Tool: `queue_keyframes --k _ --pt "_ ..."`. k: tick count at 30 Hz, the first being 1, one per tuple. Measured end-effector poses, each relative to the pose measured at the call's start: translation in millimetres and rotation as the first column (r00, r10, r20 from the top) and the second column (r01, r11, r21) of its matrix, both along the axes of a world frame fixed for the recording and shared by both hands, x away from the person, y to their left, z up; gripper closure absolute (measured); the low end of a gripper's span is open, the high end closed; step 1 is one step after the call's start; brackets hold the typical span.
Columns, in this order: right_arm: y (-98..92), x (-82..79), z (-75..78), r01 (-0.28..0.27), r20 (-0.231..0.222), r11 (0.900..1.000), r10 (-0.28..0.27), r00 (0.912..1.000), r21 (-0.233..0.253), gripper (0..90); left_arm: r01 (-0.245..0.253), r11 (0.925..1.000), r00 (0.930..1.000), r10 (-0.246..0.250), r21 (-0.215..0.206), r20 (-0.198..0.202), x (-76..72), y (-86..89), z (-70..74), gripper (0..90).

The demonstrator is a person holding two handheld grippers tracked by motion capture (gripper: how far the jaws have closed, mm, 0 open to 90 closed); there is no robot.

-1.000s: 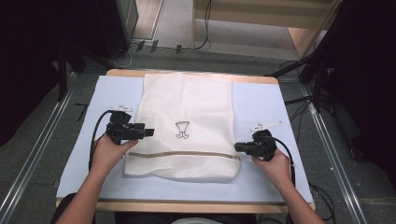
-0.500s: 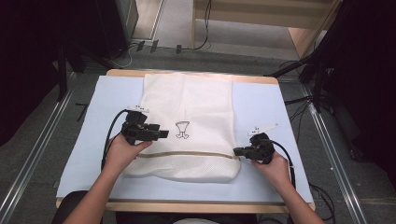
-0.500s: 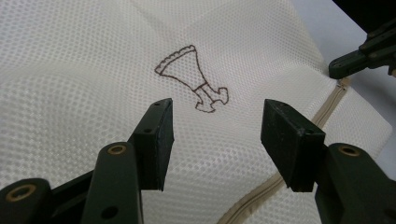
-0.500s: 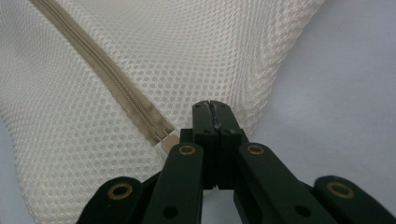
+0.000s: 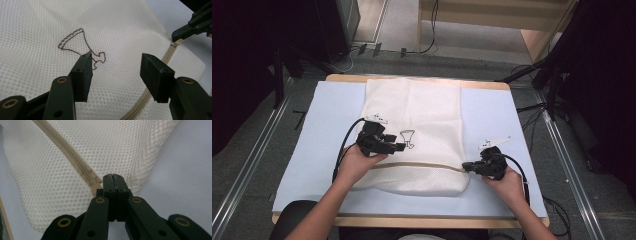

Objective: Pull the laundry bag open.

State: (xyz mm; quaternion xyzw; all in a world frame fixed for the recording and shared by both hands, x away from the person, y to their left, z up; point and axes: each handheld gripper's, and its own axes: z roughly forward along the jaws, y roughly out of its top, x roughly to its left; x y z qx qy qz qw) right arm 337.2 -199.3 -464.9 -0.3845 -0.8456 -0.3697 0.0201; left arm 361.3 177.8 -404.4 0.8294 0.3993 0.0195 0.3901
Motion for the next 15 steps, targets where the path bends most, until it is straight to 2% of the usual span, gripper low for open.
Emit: queue_keyframes --k 6,11,15 --pt "5.6 -5.3 2.6 0.001 0.017 1.0 -0.001 0.9999 0.005 90.0 0.019 0.9998 0.9998 -0.018 -0.01 0.013 2.3 -7.5 -1.8 44.5" --pt "16.9 -6.0 2.0 -0.01 0.046 1.0 0.01 0.9989 -0.015 90.0 0.051 0.9987 0.9986 -0.051 -0.005 0.014 1.9 -17.8 -4.7 44.7" --pt "15.7 -6.9 3.7 -0.005 0.062 1.0 0.005 0.9981 -0.011 90.0 0.079 0.9968 0.9968 -0.079 -0.008 0.014 -0.5 -27.9 -5.6 45.6"
